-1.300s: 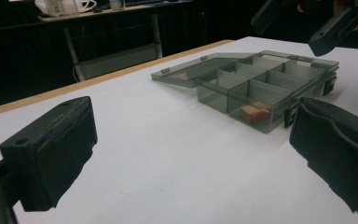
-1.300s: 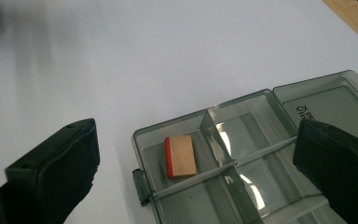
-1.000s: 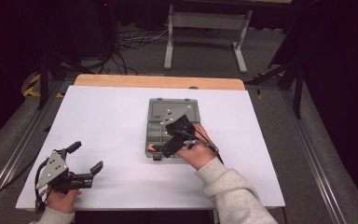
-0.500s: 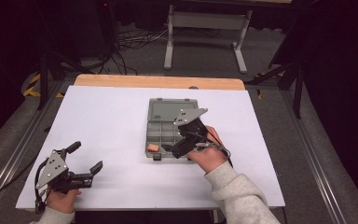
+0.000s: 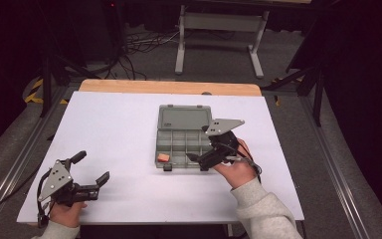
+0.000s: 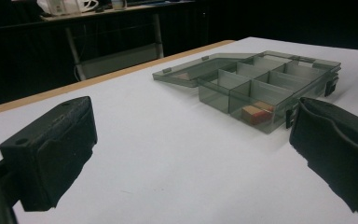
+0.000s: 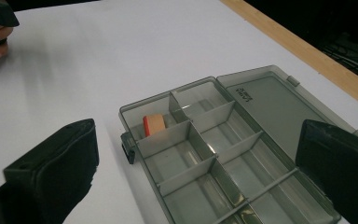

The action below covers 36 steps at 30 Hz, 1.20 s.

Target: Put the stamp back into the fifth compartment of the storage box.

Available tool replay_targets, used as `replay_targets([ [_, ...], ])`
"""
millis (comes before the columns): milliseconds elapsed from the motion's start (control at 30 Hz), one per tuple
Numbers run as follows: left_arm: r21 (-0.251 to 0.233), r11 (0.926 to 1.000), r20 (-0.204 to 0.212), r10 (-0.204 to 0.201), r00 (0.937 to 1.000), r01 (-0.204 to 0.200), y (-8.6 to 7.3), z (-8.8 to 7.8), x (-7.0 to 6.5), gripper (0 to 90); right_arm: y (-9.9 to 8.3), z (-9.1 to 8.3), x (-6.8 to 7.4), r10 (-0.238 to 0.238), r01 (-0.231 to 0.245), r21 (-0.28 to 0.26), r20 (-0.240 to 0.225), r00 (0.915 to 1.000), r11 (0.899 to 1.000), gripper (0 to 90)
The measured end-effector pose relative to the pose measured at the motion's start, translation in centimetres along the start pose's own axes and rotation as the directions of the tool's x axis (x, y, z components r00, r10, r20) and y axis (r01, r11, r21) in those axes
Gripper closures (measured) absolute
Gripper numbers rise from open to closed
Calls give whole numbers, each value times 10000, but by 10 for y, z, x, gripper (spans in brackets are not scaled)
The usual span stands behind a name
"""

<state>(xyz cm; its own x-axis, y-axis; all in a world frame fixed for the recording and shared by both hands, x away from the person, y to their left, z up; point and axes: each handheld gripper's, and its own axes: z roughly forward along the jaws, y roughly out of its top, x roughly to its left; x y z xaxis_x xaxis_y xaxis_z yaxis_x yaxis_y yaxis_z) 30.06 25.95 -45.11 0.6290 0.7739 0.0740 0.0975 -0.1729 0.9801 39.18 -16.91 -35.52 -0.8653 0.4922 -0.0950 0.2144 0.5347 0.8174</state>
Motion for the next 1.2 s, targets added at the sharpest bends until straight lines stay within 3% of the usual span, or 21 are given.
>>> replay_targets([
  [400,-66,10000,-55,-43,10000,42,0,0,0,13,-29,-27,-5,415,-370,-991,439,9982,9944,0],
  [700,-141,9998,137,125,9998,-123,0,0,-1,6,-51,-44,-5,318,-176,-1777,776,9965,9839,0],
  [1200,-209,9997,202,-89,9998,94,0,-1,0,5,-94,-57,-4,664,-420,-2121,1091,9918,9763,0],
])
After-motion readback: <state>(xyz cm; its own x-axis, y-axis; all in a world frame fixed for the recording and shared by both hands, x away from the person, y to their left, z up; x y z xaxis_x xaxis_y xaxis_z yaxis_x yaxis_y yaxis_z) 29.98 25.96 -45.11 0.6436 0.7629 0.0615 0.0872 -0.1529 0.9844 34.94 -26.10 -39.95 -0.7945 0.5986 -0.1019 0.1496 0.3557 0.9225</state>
